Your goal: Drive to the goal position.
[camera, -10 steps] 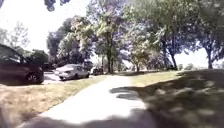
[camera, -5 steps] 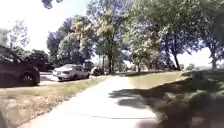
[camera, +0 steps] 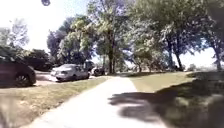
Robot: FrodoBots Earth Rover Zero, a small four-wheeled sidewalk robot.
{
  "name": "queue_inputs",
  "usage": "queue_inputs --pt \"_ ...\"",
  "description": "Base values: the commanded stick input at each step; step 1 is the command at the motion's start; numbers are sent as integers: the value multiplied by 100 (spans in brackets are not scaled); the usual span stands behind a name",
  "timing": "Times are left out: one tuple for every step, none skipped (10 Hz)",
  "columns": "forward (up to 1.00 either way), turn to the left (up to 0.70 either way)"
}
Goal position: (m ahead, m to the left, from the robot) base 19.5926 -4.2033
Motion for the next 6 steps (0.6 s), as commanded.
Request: queue_inputs --pt "85 -1" --pt "85 -10" --pt "85 -34" --pt "85 -33" --pt "85 -18" --pt "85 -10"
